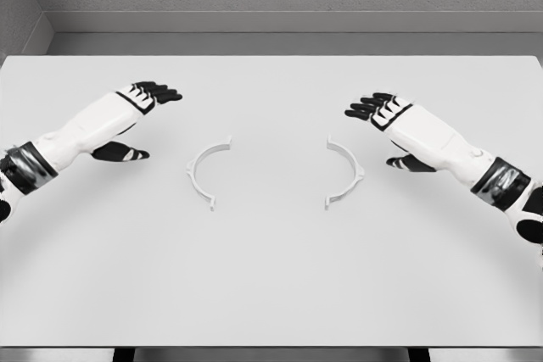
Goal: Assemble PVC drainage pipe clamps
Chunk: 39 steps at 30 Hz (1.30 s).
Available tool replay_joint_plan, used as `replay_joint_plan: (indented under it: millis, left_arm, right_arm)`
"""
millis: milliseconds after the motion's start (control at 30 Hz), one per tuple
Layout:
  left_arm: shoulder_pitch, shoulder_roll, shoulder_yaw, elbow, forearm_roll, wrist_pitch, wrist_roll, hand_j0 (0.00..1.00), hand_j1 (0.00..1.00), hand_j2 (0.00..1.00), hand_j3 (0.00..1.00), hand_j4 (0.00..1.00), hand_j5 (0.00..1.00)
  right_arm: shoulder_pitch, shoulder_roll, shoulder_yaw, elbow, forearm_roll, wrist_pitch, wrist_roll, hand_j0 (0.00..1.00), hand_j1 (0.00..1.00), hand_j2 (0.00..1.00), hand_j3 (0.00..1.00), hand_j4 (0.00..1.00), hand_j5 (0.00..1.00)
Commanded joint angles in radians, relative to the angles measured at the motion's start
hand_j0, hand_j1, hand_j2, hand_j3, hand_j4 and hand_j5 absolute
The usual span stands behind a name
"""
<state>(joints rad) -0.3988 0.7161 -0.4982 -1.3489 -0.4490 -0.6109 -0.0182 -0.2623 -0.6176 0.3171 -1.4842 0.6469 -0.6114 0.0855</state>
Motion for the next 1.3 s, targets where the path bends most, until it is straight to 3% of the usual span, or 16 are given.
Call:
replay_joint_plan:
  millis: [0, 333, 1267]
  left_arm:
    - [0.0, -0.032, -0.005, 0.024, 0.007, 0.0, 0.001, 1.0, 1.0, 1.0, 1.0, 1.0, 1.0]
    - [0.0, -0.104, -0.042, 0.056, 0.003, 0.0, 0.0, 1.0, 1.0, 1.0, 1.0, 1.0, 1.0]
    - [0.002, -0.147, -0.054, 0.094, 0.001, 0.0, 0.0, 1.0, 1.0, 1.0, 1.0, 1.0, 1.0]
  right_arm:
    - [0.0, 0.004, 0.017, 0.012, -0.004, 0.001, 0.0, 1.0, 1.0, 1.0, 1.0, 1.0, 1.0]
    - [-0.002, 0.007, 0.045, 0.051, -0.006, 0.001, 0.025, 1.0, 1.0, 1.0, 1.0, 1.0, 1.0]
    - [-0.057, 0.072, 0.089, 0.114, 0.007, 0.001, 0.04, 1.0, 1.0, 1.0, 1.0, 1.0, 1.0]
